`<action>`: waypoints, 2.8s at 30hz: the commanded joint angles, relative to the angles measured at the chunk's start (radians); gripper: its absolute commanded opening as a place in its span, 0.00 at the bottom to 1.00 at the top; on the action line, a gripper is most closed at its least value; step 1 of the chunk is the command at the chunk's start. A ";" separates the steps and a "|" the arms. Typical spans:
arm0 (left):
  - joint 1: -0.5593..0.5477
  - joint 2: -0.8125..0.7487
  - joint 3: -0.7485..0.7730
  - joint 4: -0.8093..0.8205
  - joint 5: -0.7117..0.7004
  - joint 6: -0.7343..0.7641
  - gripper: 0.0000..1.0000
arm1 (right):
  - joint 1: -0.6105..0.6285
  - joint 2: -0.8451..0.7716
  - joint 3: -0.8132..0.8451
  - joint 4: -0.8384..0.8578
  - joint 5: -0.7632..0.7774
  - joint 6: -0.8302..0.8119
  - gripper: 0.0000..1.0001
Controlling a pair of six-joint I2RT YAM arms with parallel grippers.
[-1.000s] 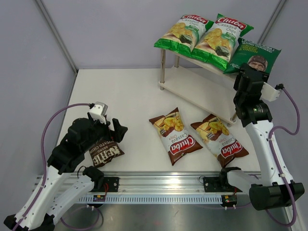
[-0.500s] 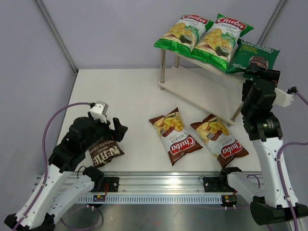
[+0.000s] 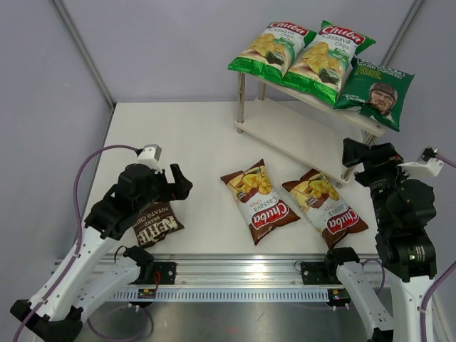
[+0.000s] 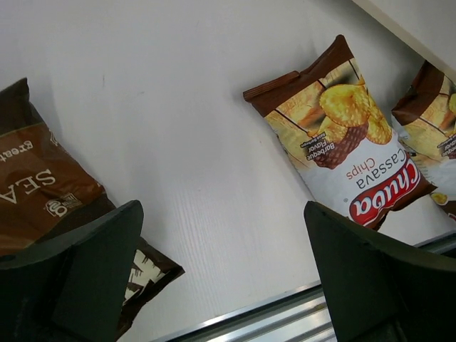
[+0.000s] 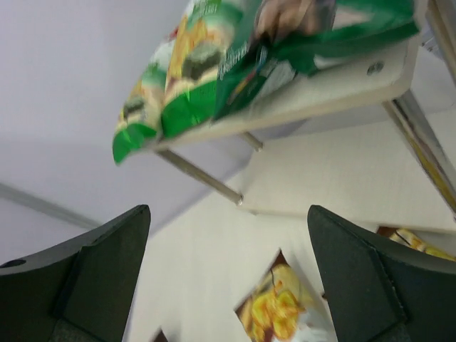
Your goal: Place and organize the chips bags onto the shelf
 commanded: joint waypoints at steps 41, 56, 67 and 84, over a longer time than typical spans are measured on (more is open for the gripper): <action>-0.109 1.185 -0.305 1.674 0.476 -0.697 0.99 | 0.005 -0.319 -0.565 -0.074 -0.623 -0.104 0.99; -0.127 1.202 -0.383 1.972 0.409 -0.676 0.22 | 0.006 -0.342 -0.574 -0.071 -0.614 -0.079 0.99; -0.127 1.032 -0.487 2.076 0.366 -0.734 0.00 | 0.006 -0.324 -0.682 -0.014 -0.667 0.003 0.99; -0.118 0.691 -0.561 2.010 0.248 -0.894 0.00 | 0.005 -0.415 -1.001 0.524 -1.022 0.231 1.00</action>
